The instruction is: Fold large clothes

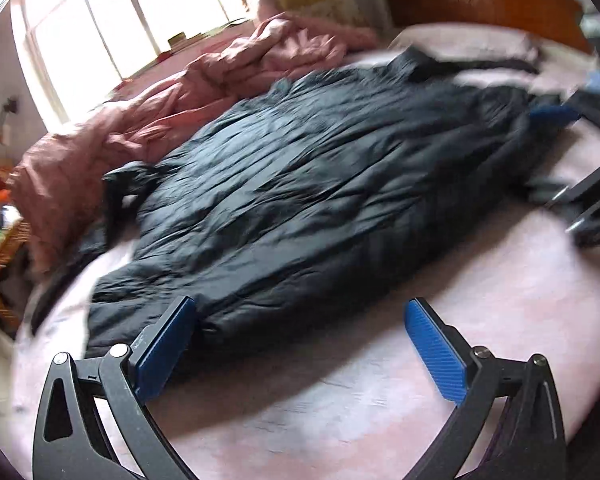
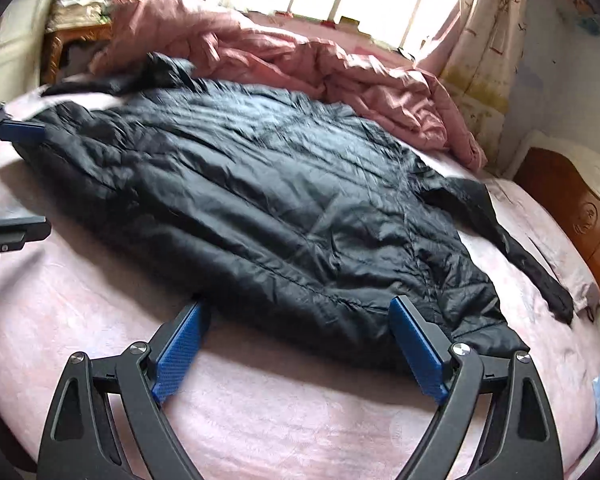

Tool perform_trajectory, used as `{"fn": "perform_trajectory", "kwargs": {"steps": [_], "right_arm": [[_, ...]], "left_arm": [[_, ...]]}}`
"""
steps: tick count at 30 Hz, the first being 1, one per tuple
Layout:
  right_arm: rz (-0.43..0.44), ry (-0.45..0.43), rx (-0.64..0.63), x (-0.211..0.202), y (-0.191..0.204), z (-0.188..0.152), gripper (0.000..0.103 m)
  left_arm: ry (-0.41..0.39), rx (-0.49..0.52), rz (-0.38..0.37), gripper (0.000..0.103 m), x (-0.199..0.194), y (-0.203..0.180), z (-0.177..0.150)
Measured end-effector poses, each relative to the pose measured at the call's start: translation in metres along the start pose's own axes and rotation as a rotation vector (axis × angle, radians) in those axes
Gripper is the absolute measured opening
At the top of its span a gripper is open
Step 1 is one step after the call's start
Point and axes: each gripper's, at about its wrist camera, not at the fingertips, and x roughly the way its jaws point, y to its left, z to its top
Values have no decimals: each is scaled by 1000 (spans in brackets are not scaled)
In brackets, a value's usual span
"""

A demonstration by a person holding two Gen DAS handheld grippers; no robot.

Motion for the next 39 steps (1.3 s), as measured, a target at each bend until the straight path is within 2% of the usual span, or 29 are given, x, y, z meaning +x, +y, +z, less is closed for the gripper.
{"fn": "perform_trajectory", "kwargs": {"steps": [2, 4, 6, 9, 11, 14, 16, 17, 18, 19, 20, 21, 22, 23, 24, 26, 28, 31, 35, 39], "right_arm": [[-12, 8, 38, 3, -10, -1, 94], [-85, 7, 51, 6, -20, -1, 97], [-122, 25, 86, 11, -32, -1, 97], [-58, 55, 180, 17, -53, -1, 97], [-58, 39, 219, 14, -64, -3, 97], [-80, 19, 211, 12, -71, -4, 97], [-61, 12, 205, 13, -72, -5, 97], [-46, 24, 213, 17, -74, -6, 96], [-35, 37, 220, 20, -74, -6, 86], [-14, 60, 232, 24, -76, -7, 77], [-6, 73, 238, 27, -75, -7, 58], [-9, 75, 245, 28, -75, -8, 44], [-10, 64, 248, 26, -75, -9, 39], [-6, 50, 245, 23, -74, -9, 32], [-10, 33, 245, 20, -73, -9, 30], [-19, 3, 248, 12, -72, -11, 27], [-36, -1, 271, 4, -75, -13, 26], [-8, -28, 339, -22, -82, -29, 25], [9, -32, 366, -54, -81, -50, 26], [9, -76, 355, -89, -82, -59, 28]], "left_arm": [[-22, -1, 38, 103, 0, 2, -1], [-9, -38, 65, 103, 3, 11, -1], [23, -87, 101, 103, 12, 25, -3], [43, -176, 98, 103, 20, 48, -5], [17, -225, 98, 103, 18, 60, -6], [-9, -222, 109, 103, 16, 67, -6], [26, -223, 134, 103, 22, 67, -8], [54, -230, 141, 98, 27, 68, -8], [77, -236, 137, 91, 32, 69, -10], [84, -245, 116, 72, 34, 70, -12], [81, -250, 103, 56, 33, 69, -12], [72, -253, 98, 48, 30, 70, -13], [58, -249, 95, 35, 26, 69, -14], [52, -243, 105, 30, 23, 66, -14], [57, -233, 130, 28, 20, 63, -14], [50, -223, 133, 25, 13, 59, -15], [50, -255, 88, 23, 2, 60, -15], [22, -300, 47, 22, -26, 59, -18], [-14, -291, 25, 22, -68, 49, -29], [2, -272, -2, 23, -93, 42, -41]]}}
